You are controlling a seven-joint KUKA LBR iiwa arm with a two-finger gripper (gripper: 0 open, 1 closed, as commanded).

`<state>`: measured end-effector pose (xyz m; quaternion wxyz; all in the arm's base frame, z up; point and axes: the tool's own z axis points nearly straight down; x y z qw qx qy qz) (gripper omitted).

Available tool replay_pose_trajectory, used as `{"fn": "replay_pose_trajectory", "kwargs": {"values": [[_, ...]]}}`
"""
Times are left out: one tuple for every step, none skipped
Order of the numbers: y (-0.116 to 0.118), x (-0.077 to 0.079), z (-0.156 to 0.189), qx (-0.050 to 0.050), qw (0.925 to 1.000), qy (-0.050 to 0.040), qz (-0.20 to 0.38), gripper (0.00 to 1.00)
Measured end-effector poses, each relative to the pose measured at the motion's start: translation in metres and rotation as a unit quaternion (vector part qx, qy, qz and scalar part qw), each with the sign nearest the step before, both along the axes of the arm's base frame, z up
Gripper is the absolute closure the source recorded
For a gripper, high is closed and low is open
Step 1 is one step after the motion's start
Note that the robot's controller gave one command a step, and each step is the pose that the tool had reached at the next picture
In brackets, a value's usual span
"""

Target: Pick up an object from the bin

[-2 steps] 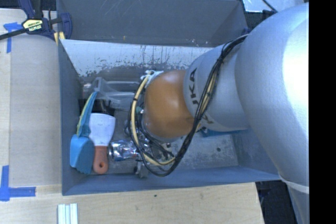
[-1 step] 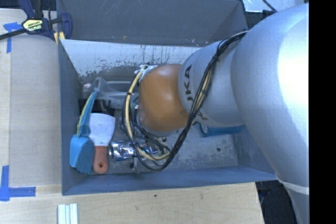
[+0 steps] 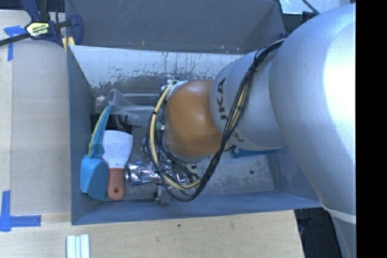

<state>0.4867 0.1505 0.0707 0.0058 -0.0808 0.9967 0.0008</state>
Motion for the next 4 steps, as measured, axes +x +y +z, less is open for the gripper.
{"fn": "replay_pose_trajectory", "kwargs": {"values": [[0.008, 0.011, 0.001, 0.0, 0.9999, -0.0005, 0.015, 1.0], [0.008, 0.011, 0.001, 0.0, 0.9999, -0.0004, 0.015, 1.0], [0.007, 0.011, 0.008, 0.0, 0.9999, -0.0007, 0.014, 1.0], [0.007, 0.011, 0.025, 0.0, 0.9999, -0.0009, 0.014, 1.0]]}}
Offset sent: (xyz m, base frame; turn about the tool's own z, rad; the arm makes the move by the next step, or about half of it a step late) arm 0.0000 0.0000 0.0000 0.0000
